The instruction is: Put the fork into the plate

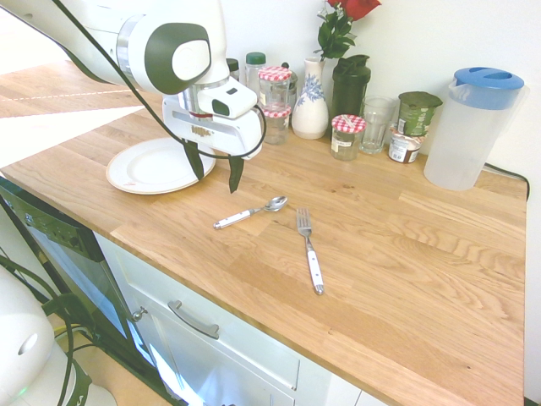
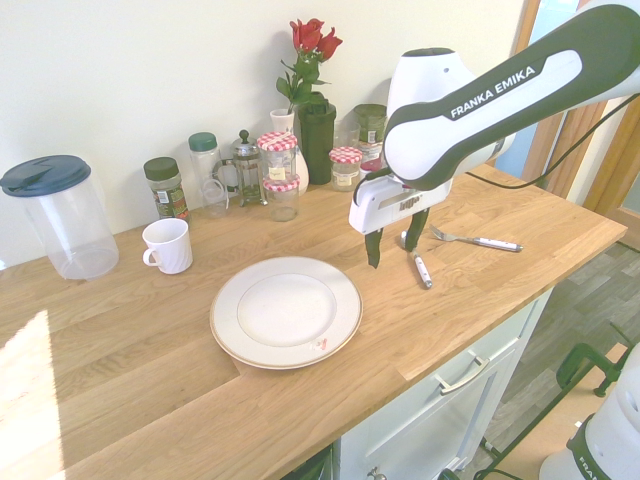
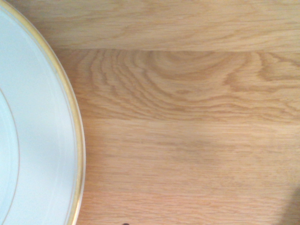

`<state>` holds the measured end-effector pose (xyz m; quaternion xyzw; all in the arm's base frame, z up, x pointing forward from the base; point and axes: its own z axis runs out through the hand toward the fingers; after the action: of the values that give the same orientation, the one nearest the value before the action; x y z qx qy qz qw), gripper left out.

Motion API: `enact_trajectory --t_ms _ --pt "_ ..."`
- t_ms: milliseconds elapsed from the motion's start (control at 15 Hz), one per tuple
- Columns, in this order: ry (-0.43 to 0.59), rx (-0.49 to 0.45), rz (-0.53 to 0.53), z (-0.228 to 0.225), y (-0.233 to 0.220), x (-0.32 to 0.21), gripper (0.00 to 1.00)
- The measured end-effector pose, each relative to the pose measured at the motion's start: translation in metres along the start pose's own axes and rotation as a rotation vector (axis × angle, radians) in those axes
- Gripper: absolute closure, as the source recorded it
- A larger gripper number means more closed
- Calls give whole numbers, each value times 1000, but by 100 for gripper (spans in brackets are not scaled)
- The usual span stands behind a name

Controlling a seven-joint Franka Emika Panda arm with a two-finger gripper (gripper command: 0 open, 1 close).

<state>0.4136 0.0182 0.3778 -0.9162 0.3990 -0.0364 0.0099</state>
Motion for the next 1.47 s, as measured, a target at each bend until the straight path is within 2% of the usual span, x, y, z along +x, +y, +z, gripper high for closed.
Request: enact_trajectory --t_ms 200,467,667,933,1267,1467 --pt "-17 -17 5 3 2 7 0" --pt "-5 27 8 -28 25 60 0" --pt "-35 42 -2 -46 65 100 0" --pt "-83 50 -35 -47 134 135 0" --pt "-99 54 -166 -31 182 144 0" --pt "-35 14 -262 -12 201 141 0"
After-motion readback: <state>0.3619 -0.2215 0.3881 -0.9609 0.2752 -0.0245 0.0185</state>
